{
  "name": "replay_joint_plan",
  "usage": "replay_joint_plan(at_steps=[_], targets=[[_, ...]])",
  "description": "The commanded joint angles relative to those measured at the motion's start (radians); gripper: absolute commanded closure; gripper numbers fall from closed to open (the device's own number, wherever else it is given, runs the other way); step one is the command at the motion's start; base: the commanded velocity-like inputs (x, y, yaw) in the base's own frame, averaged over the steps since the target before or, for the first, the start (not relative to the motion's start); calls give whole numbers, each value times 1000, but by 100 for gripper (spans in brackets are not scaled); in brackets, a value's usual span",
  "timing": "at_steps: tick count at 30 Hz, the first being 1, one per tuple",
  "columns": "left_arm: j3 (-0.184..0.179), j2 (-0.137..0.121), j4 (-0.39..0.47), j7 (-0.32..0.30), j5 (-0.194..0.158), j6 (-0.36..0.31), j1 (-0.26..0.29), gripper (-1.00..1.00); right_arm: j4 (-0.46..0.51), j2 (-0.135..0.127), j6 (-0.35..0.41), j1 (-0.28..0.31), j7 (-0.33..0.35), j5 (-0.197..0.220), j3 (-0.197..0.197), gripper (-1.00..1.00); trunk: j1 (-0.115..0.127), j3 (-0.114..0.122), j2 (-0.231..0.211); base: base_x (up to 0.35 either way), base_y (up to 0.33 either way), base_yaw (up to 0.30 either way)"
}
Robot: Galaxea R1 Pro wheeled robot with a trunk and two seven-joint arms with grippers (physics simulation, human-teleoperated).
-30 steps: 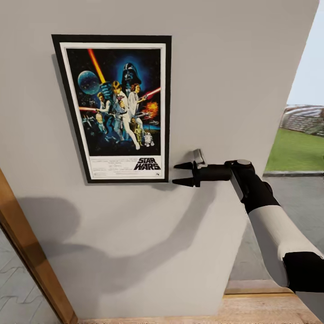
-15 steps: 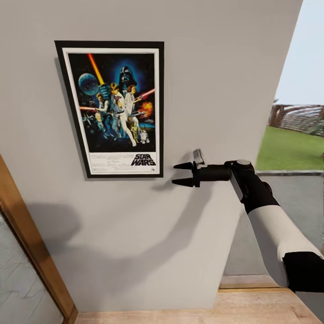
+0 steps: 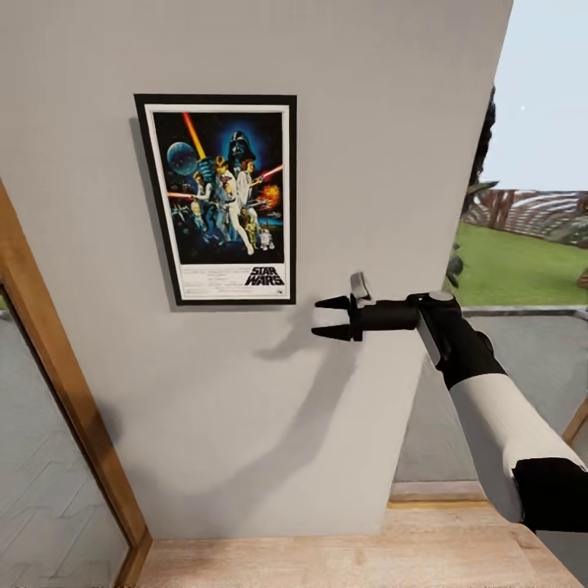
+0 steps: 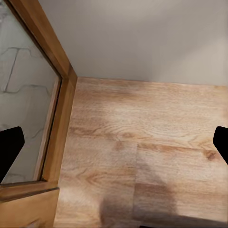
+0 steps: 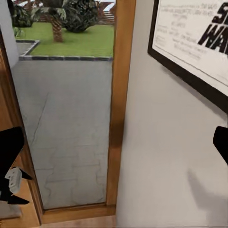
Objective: Pick up the poster from the kitchen countertop and hang it on one of the wall nails in the kitchen.
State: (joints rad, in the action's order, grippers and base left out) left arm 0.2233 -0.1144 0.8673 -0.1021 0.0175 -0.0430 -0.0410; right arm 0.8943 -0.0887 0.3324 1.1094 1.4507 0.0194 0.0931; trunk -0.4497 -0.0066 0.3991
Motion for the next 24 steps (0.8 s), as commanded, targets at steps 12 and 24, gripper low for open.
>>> replay_joint_plan(at_steps=[12, 24], targets=[[33, 1, -3, -125, -6, -5, 0, -100, -66, -42, -150, -512, -20, -2, -31, -100, 0, -1, 1, -7, 0, 0], [63, 4, -95, -154, -5, 11, 0, -100, -680, -97, -497, -702, -184, -9, -197, -100, 0, -1, 1, 0, 0, 0]])
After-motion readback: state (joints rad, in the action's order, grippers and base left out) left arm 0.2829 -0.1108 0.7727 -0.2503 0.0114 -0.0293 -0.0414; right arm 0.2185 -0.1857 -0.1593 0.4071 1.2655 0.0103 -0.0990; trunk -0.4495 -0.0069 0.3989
